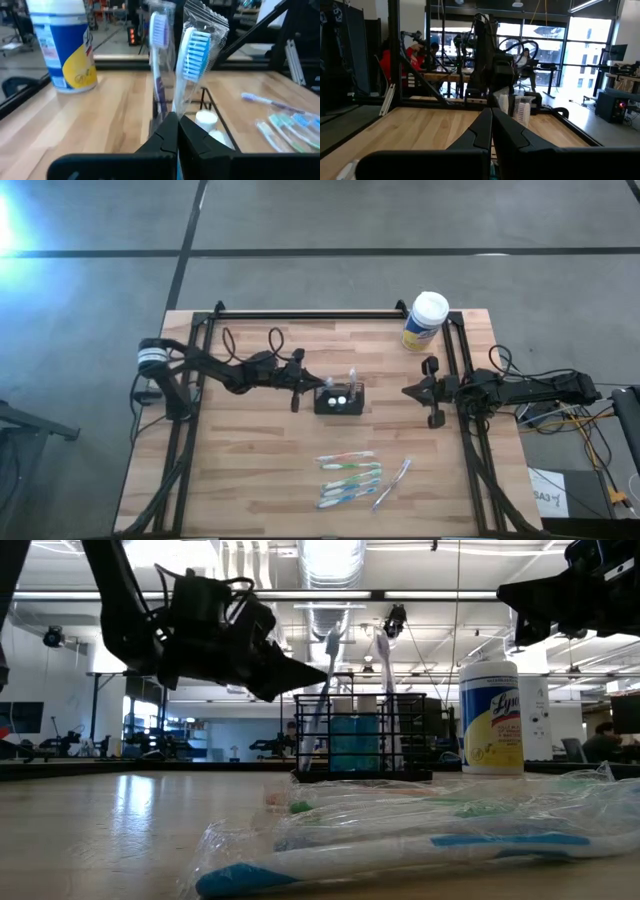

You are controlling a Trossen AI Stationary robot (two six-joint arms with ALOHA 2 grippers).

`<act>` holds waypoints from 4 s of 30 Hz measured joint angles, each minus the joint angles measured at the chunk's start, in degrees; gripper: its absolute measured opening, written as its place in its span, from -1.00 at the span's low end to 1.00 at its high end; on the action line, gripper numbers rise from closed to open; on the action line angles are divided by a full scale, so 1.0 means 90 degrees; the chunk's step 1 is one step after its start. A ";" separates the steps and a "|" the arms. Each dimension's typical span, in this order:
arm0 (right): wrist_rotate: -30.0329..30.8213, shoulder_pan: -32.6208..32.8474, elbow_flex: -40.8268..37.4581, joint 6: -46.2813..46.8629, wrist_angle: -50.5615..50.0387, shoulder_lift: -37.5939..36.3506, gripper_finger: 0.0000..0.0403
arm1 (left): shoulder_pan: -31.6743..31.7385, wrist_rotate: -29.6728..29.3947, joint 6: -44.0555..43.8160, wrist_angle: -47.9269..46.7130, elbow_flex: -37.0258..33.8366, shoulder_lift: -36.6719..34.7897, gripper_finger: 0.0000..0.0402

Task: Pick & Place toothbrushing station
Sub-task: Put the left blue toothbrush into the wire organizer, then put the purple toothbrush into the wire organizer

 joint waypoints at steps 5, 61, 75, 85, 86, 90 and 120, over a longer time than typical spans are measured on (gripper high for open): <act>0.0000 0.0000 -0.0002 0.0015 -0.0034 0.0001 -0.96 | 0.0000 0.0164 -0.0060 0.0358 0.0029 0.0263 -1.00; -0.0005 -0.0002 -0.0002 0.0117 -0.0186 0.0002 -0.96 | -0.1638 -0.1210 0.1081 -0.5183 -0.1029 -0.7472 -0.98; -0.0005 -0.0002 -0.0002 0.0203 -0.0179 -0.0005 -0.96 | -0.1265 -0.1362 0.0429 -0.3573 -0.2965 -0.8860 -0.98; -0.0003 -0.0001 -0.0002 0.0076 -0.0181 -0.0005 -0.96 | -0.1276 -0.1433 0.0110 -0.3570 -0.3492 -0.9394 -0.99; -0.0002 -0.0002 -0.0002 0.0070 -0.0181 -0.0002 -0.96 | -0.1273 -0.1495 0.0069 -0.3616 -0.3492 -0.9395 -0.99; -0.0002 0.0000 -0.0002 0.0072 -0.0186 -0.0002 -0.96 | -0.1270 -0.1598 -0.0133 -0.3934 -0.3493 -0.9381 -0.97; 0.1210 0.0538 0.2183 0.1981 -0.3475 0.0732 -0.96 | -0.1273 -0.0864 0.0227 -0.4361 -0.3493 -0.9381 -0.96</act>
